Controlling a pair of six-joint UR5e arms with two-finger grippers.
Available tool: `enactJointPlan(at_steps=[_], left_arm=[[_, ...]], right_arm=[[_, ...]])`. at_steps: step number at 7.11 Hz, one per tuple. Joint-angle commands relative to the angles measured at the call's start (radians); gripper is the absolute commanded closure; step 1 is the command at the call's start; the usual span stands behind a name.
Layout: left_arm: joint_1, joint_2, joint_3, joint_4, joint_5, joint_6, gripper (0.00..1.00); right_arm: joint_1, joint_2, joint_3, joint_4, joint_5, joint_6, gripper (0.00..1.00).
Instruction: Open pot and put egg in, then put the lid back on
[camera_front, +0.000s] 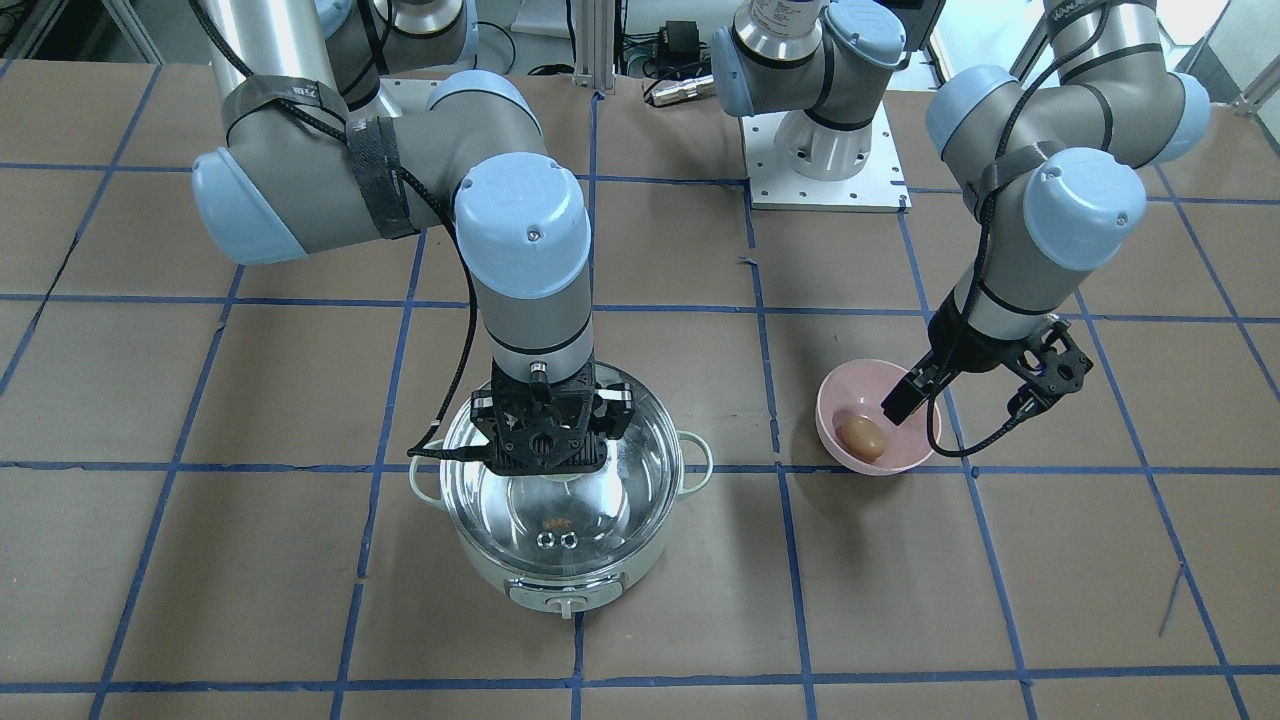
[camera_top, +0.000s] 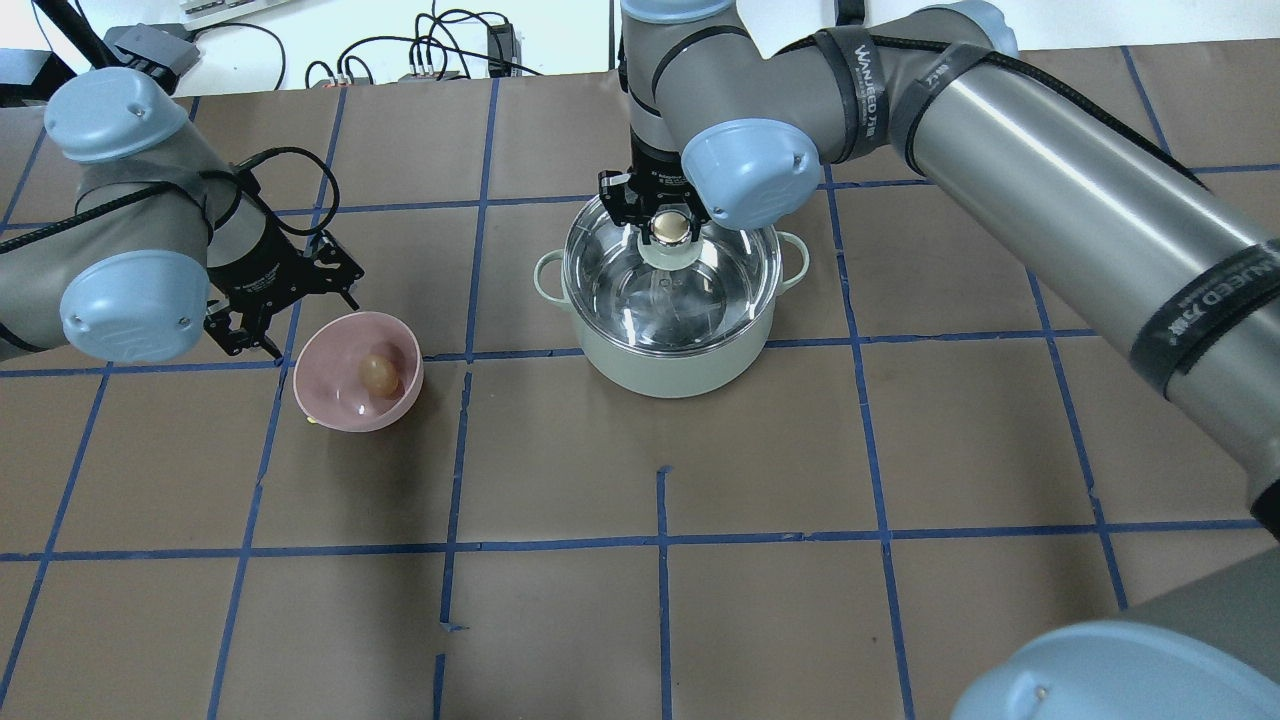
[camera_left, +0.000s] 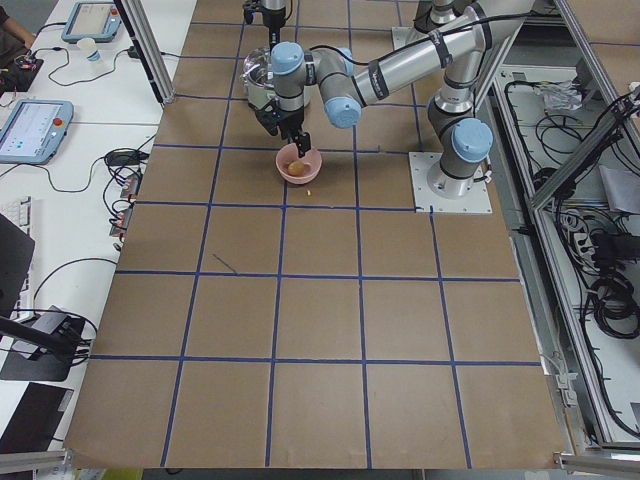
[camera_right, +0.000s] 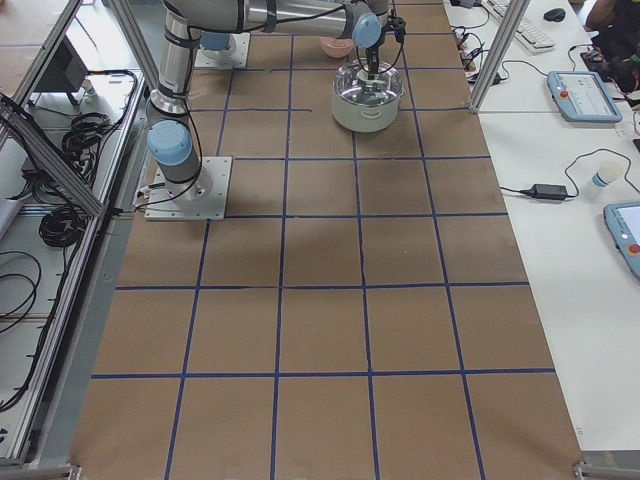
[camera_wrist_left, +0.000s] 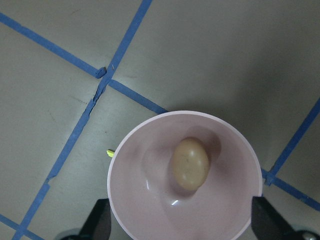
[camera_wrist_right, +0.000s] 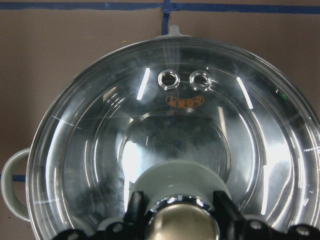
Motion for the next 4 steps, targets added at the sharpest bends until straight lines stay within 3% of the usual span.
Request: enactJointPlan(at_steps=[1,3,4], left_arm=[[-0.034,-0.012,-0.002,0.082,-0.003,-0.204,0.00],[-0.036,-0.022,-0.029,0.143,0.002,-0.237,0.00],[-0.033,-0.021,-0.105,0.233,0.006,-0.234,0.00]], right_arm=[[-0.006,-0.085,-0.030,0.032,-0.001,-0.031,0.96],[-0.088,-0.207,-0.061,0.225,0.002,-0.063,0.96],[-0.195,-0.274,-0.050,0.303,0.011,-0.109,0.97]])
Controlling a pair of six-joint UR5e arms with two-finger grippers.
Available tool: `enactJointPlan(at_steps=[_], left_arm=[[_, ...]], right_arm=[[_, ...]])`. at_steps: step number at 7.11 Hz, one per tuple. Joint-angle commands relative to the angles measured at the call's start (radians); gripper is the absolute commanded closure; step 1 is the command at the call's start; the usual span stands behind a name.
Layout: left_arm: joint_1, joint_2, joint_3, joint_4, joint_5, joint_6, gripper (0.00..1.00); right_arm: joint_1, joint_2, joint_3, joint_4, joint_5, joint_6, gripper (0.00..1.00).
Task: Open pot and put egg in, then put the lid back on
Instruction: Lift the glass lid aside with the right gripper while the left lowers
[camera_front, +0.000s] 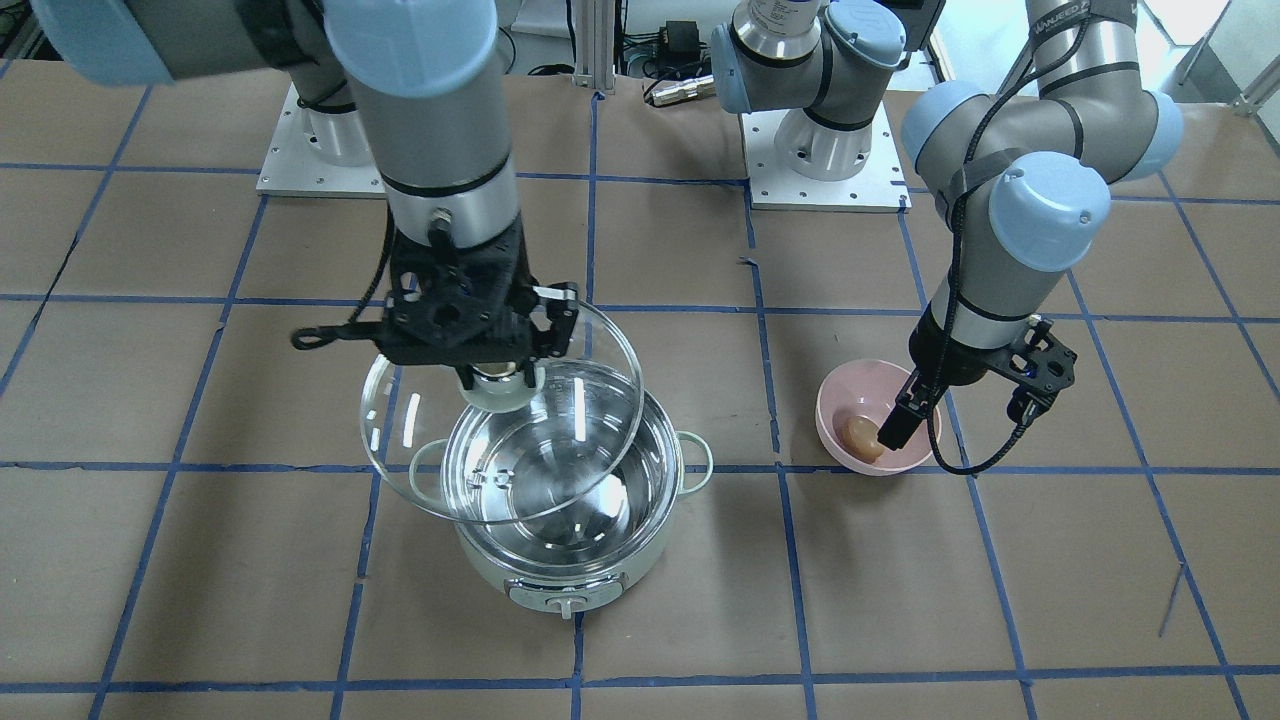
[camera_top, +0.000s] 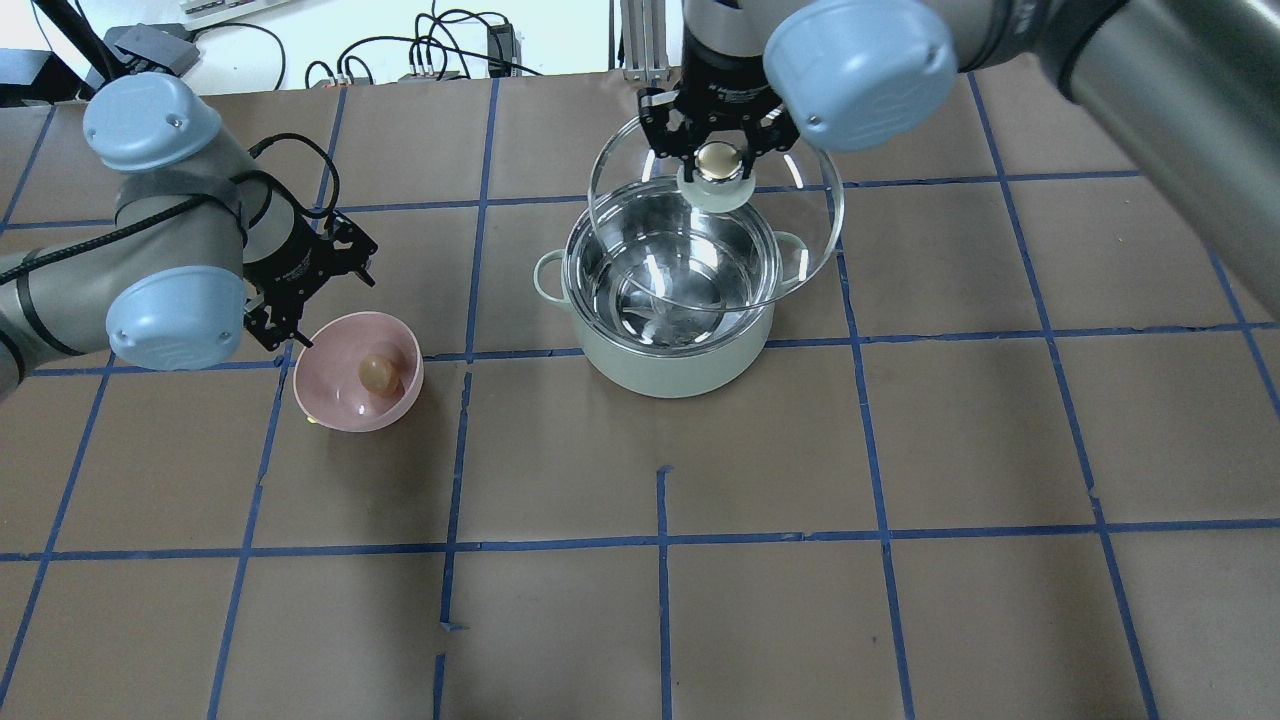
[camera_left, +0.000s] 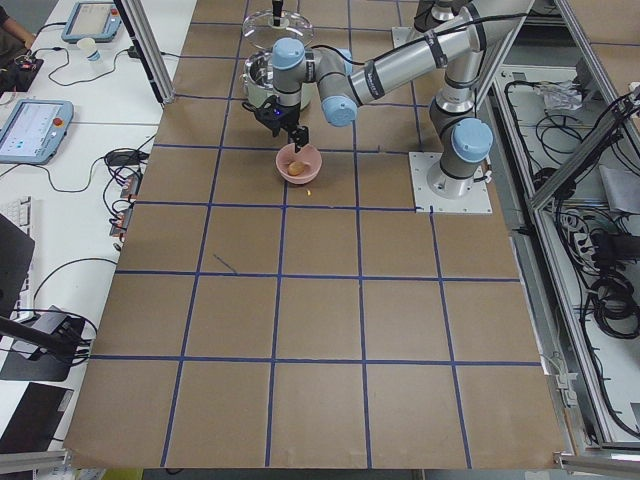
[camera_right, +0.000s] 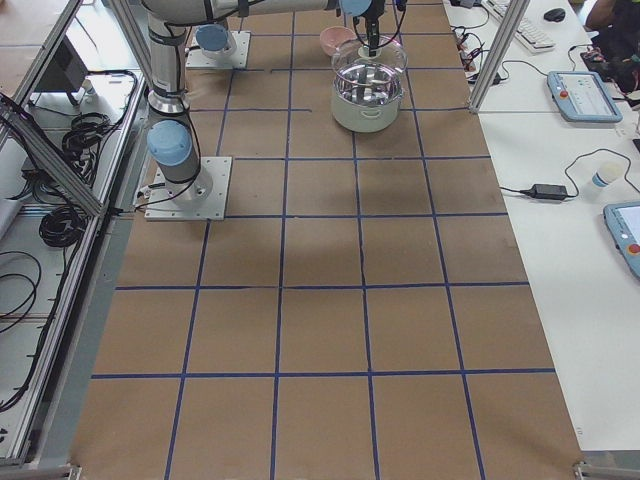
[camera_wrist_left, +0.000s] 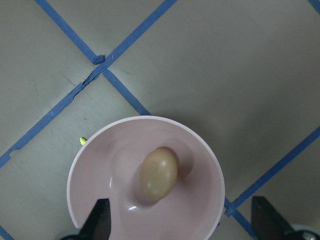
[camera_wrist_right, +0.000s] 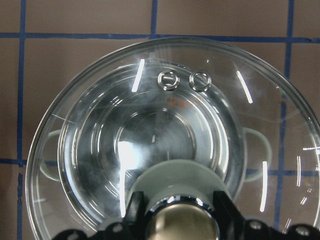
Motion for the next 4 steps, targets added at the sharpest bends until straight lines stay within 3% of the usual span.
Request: enactJointPlan(at_steps=[1,3,4], left_arm=[[0.001,-0.006,-0.098,0.161,0.008,0.009,0.00],[0.009,-0.021,-0.109,0.165,0.011,0.027,0.00],[0.011,-0.021,-0.109,0.165,0.011,0.032,0.00]], right_arm=[[-0.195,-0.135,0.031,0.166,0.009,-0.165,0.98],[-0.293,-0.263,0.183,0.168,0.012,-0.266,0.98],[-0.297,-0.282,0.203,0.164,0.012,-0.269,0.98]])
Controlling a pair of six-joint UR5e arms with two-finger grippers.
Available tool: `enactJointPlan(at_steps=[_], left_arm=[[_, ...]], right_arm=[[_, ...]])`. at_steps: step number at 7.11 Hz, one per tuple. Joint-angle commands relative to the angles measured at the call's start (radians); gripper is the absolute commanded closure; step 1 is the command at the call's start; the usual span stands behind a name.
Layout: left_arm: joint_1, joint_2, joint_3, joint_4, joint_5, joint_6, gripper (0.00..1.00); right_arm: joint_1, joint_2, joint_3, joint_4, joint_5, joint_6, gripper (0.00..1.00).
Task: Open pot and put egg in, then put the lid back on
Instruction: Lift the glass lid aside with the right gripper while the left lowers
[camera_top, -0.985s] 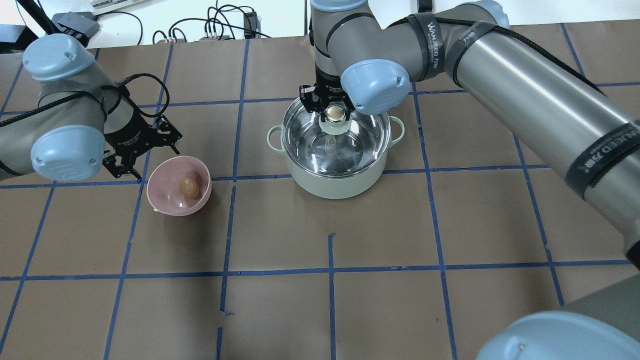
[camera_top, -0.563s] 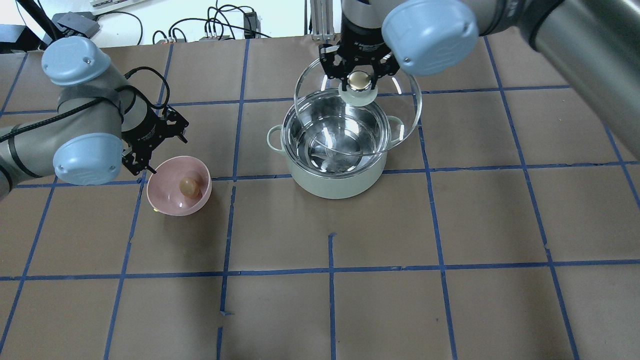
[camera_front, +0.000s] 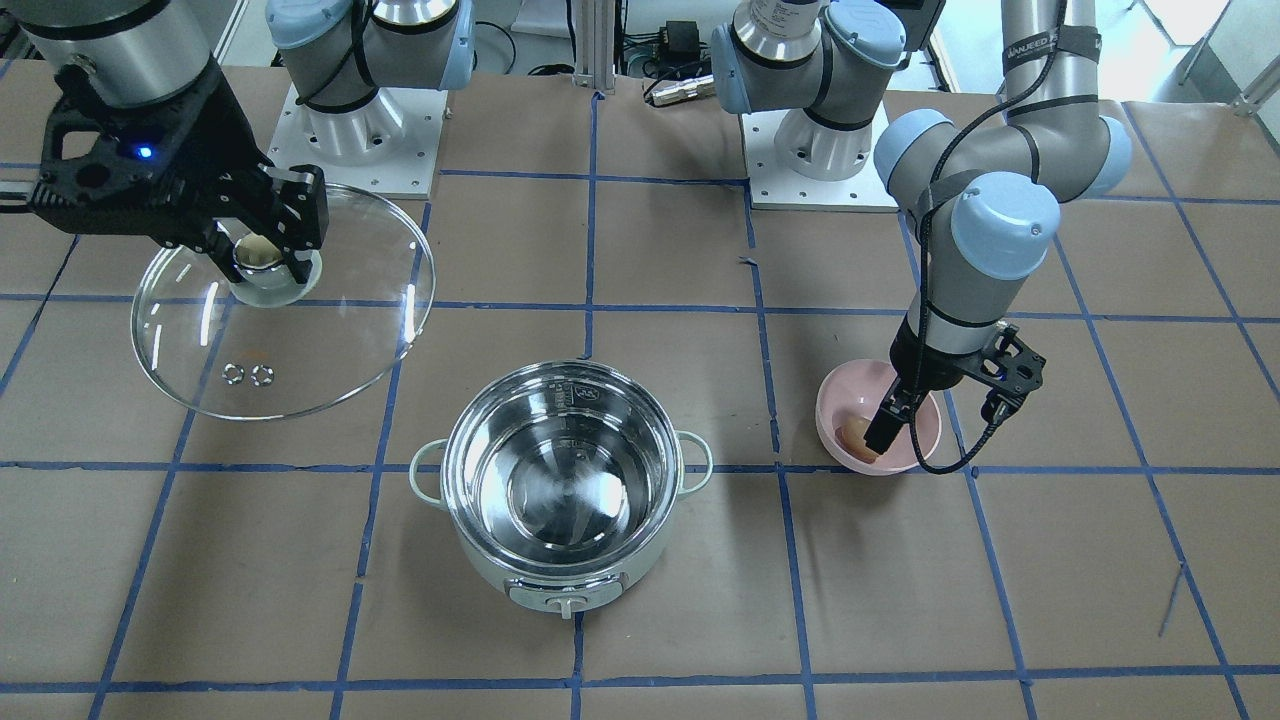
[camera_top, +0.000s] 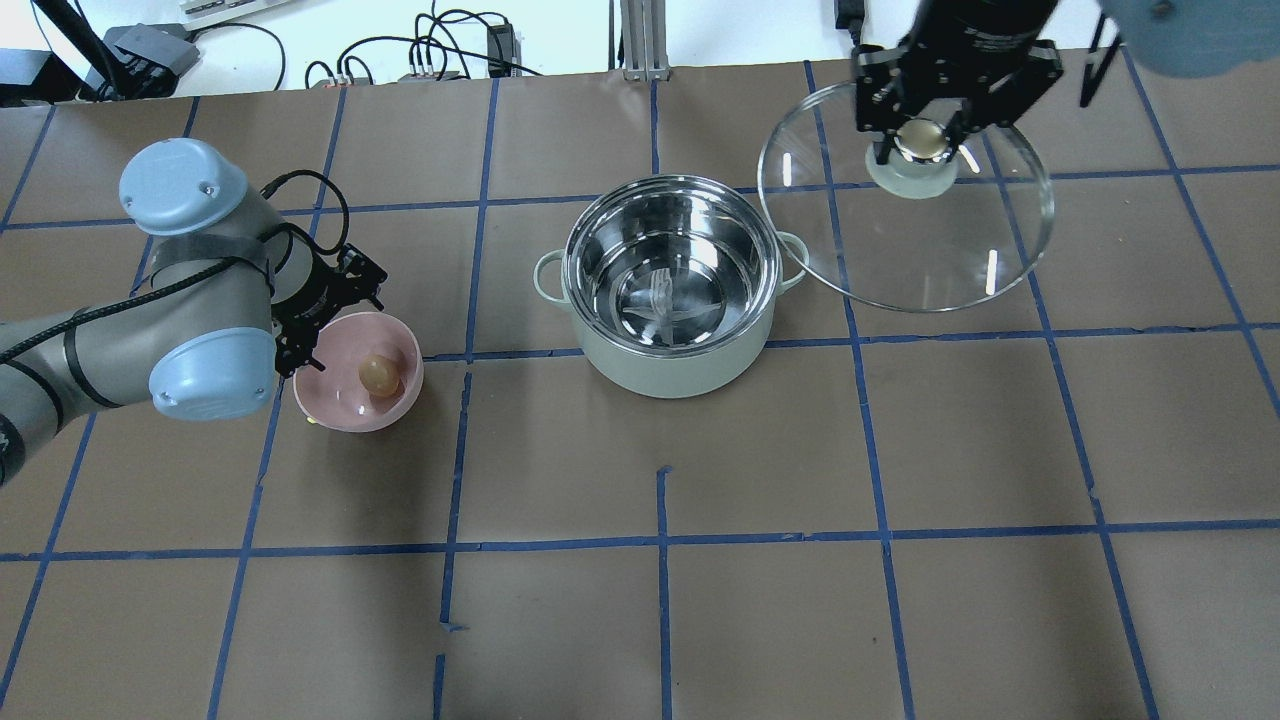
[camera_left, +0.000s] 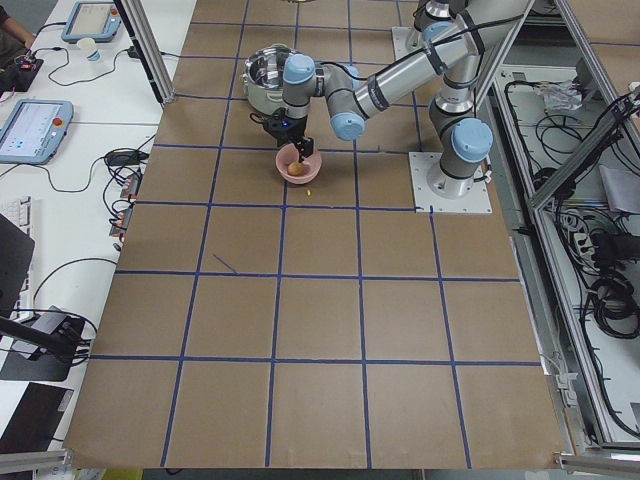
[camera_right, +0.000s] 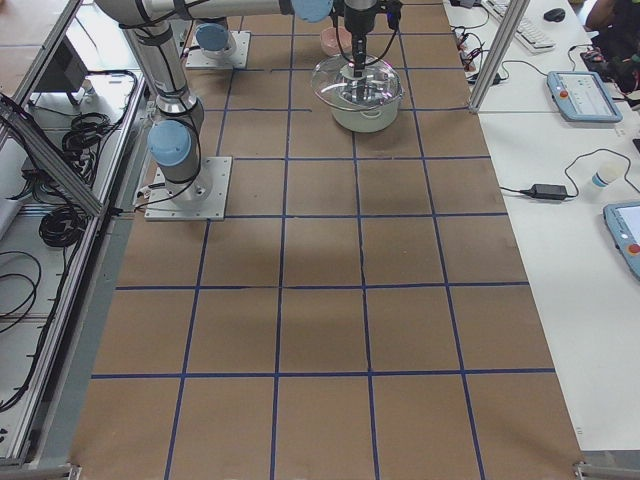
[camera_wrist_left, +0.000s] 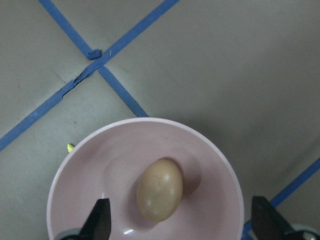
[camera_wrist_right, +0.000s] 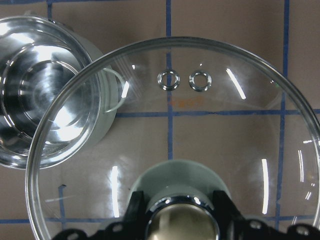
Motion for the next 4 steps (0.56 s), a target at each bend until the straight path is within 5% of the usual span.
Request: enactJointPlan(at_steps=[1,4], left_arm=[[0.003,-0.002,-0.001,0.007,-0.004,0.011,0.00],[0.006,-0.002,-0.005,0.007,-0.007,0.089,0.00]], right_arm=[[-0.021,-0.047,0.053,0.002,0.002,-0.019,0.97],[-0.021,-0.048,0.054,0.005,-0.001,-0.045,0.97]])
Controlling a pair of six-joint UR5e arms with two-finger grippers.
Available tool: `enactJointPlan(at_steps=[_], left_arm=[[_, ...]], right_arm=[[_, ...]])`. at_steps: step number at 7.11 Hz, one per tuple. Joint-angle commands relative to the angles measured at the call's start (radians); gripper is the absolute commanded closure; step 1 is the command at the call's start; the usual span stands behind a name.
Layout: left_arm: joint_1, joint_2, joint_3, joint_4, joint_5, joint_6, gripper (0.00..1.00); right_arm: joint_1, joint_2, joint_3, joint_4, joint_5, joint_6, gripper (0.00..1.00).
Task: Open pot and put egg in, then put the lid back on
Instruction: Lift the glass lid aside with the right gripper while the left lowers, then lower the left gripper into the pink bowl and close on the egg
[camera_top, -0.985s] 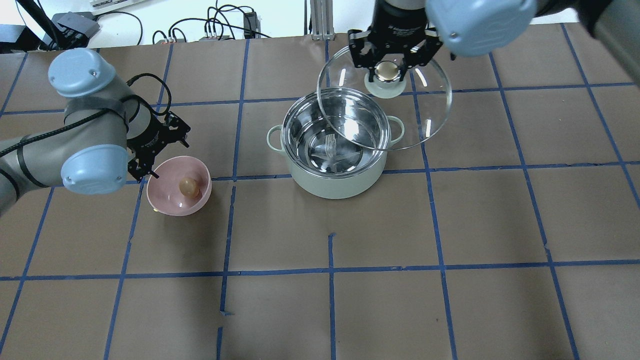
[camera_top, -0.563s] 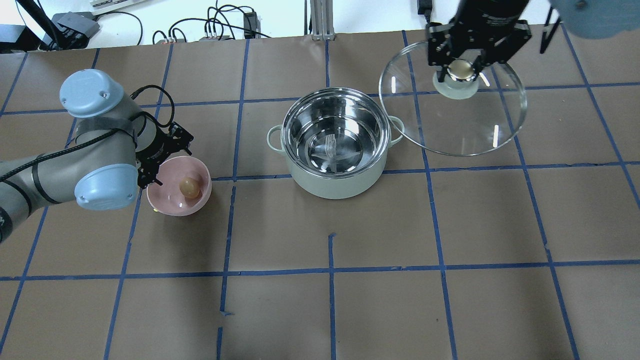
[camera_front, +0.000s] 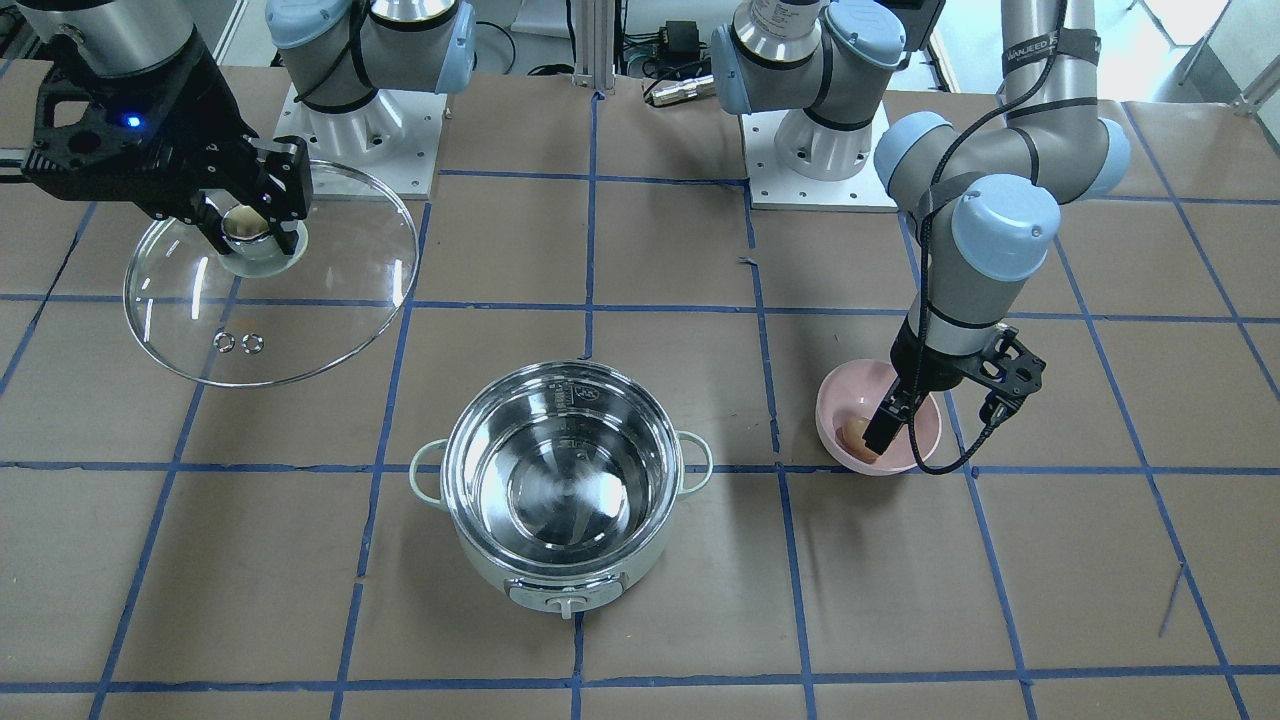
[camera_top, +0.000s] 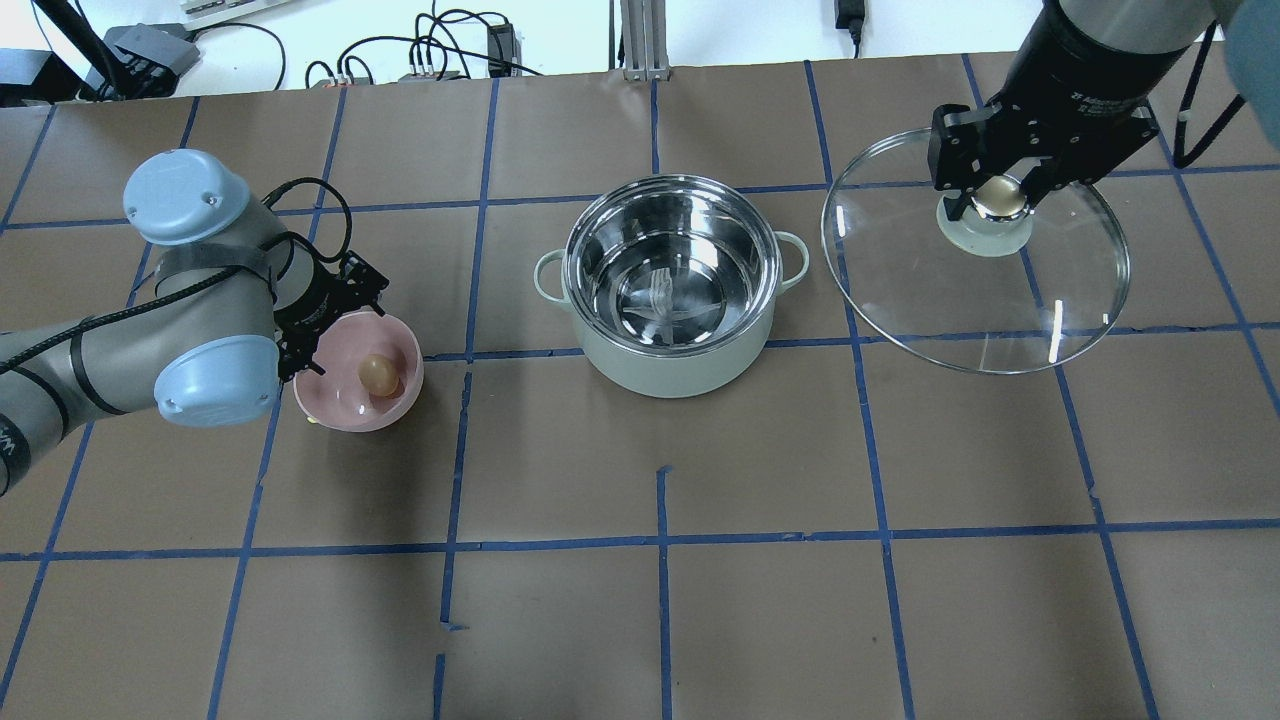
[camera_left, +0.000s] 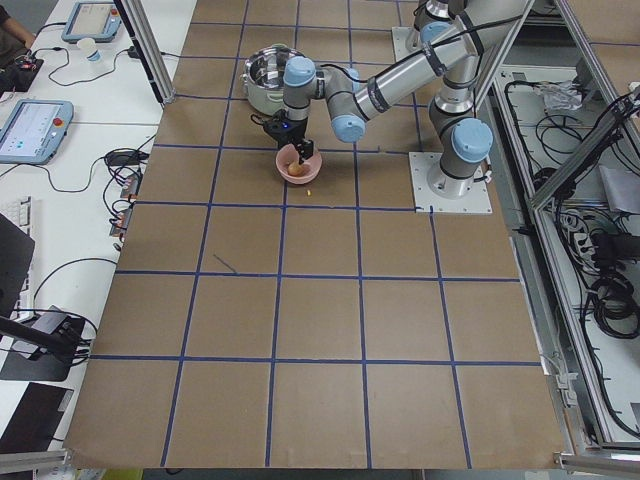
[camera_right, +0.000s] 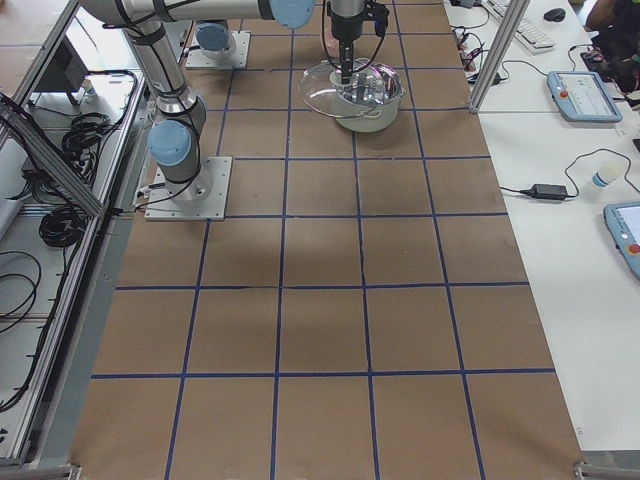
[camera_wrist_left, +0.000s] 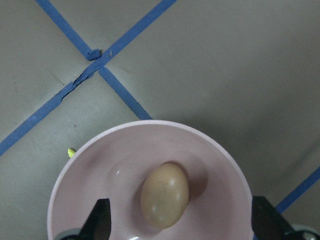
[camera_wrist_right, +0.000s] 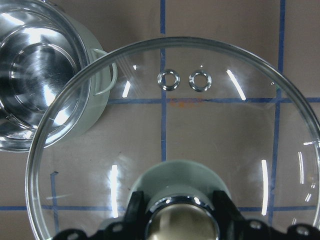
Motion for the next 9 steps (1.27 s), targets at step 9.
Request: enactJointPlan(at_steps=[9], left_arm=[[0.004,-0.003,-0.056,-0.002,-0.004,0.283,0.00]], right_arm=[[0.000,-0.002,0.002,0.001,-0.001,-0.003,0.97]])
